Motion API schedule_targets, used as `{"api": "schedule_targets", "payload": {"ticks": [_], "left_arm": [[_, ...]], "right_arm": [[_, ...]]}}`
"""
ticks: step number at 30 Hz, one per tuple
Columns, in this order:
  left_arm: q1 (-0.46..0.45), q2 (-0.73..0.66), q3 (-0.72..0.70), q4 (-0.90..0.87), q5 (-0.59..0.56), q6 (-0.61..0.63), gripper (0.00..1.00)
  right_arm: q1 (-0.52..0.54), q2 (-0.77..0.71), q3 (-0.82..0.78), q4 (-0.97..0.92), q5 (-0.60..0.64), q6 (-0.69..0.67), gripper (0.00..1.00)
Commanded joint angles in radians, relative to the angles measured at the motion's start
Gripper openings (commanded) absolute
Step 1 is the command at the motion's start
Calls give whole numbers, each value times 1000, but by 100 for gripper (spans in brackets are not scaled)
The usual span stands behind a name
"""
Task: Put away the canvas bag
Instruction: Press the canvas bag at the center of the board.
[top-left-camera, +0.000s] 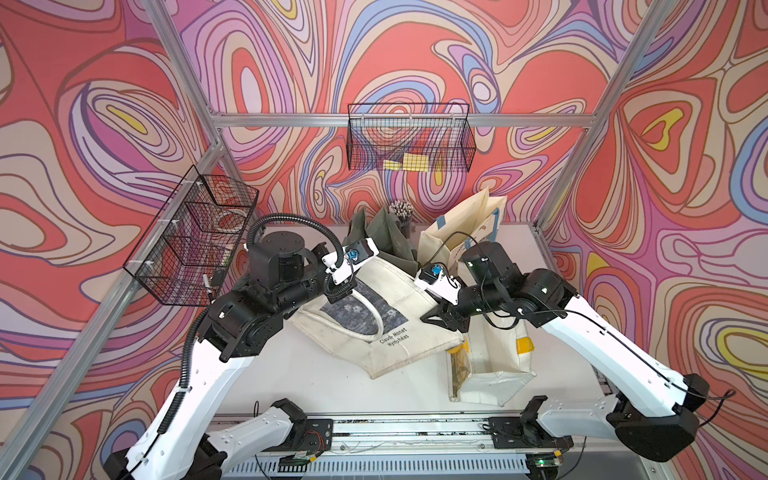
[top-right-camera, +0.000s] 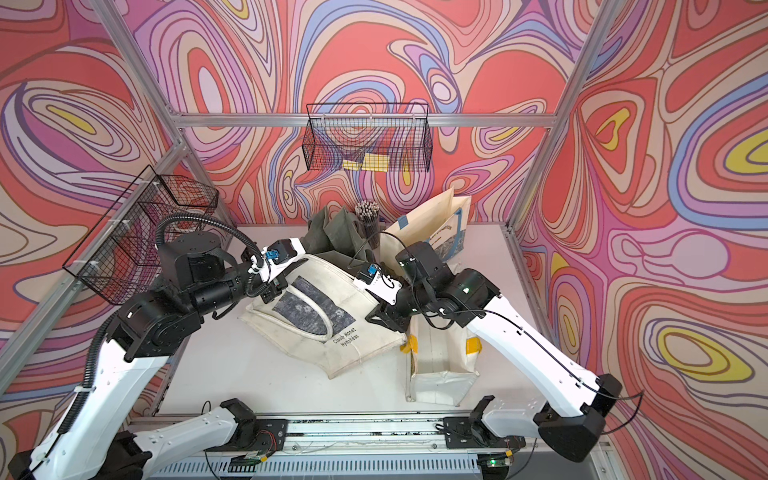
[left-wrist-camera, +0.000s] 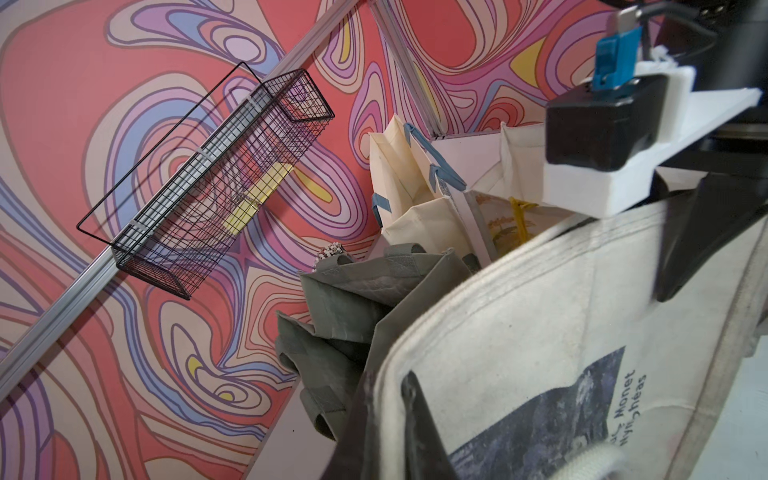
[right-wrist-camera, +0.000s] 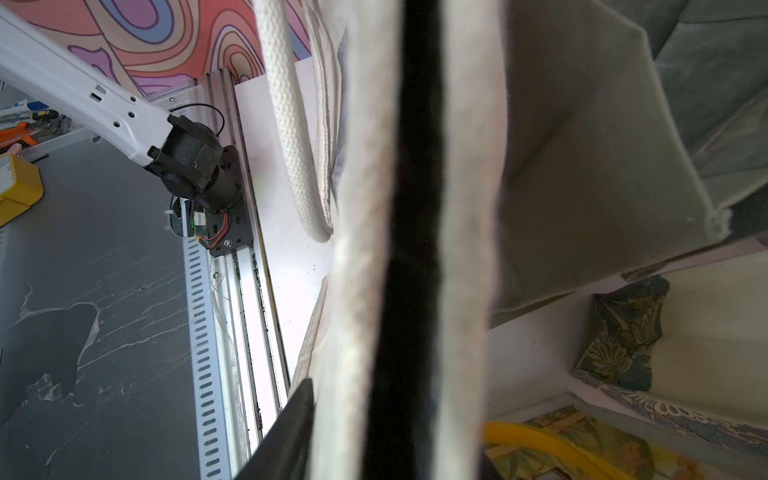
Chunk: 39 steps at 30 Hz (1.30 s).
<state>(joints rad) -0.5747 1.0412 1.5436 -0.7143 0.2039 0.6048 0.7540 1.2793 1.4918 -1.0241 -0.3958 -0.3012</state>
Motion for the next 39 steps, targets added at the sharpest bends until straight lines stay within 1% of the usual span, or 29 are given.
{"api": "schedule_targets", "payload": {"ticks": [1,2,3,5,6,7,10,11,12,13,16,17,19,21,23,28,31,38,39], "left_arm": [[16,-48,-5,164,-55,-28,0],[16,-55,-12,169,-63,-29,0],[18,-60,-16,169,-70,-28,0],[19,-69,-21,159,-91,-30,0],[19,-73,-25,152,-94,-26,0],[19,-78,-27,141,-95,-25,0],[19,-84,-19,71,-68,-5,0],[19,-82,-4,28,-52,8,9],[19,-76,13,-12,-31,15,22],[19,-70,36,-56,-7,25,39],[18,-46,117,-155,57,45,63],[18,-39,138,-164,69,41,67],[16,-26,169,-171,115,59,70],[11,-1,212,-195,151,65,70],[-11,34,260,-241,161,68,70],[-115,93,288,-301,106,78,71],[-161,126,286,-318,47,101,72],[-197,200,284,-271,-51,124,74],[-207,207,282,-272,-68,154,74]], "right_arm": [[-1,-9,-18,-12,24,11,41],[0,-6,-17,-17,29,8,38],[-1,-2,-12,-20,34,3,32],[0,0,6,-23,58,-5,13],[0,1,20,-29,67,-13,5],[0,1,37,-33,80,-24,0],[-1,14,110,-72,94,-51,0],[-1,24,146,-100,94,-62,0],[-1,37,176,-124,96,-71,0],[1,57,216,-160,101,-80,0],[-1,128,325,-273,117,-99,0],[-1,152,354,-303,122,-104,0],[-1,201,418,-360,137,-119,0],[0,237,471,-395,158,-135,0],[0,264,512,-408,176,-142,0],[1,299,569,-412,166,-142,0],[0,311,593,-424,173,-151,0],[0,321,613,-427,185,-173,0],[1,323,614,-426,188,-169,0]]}}
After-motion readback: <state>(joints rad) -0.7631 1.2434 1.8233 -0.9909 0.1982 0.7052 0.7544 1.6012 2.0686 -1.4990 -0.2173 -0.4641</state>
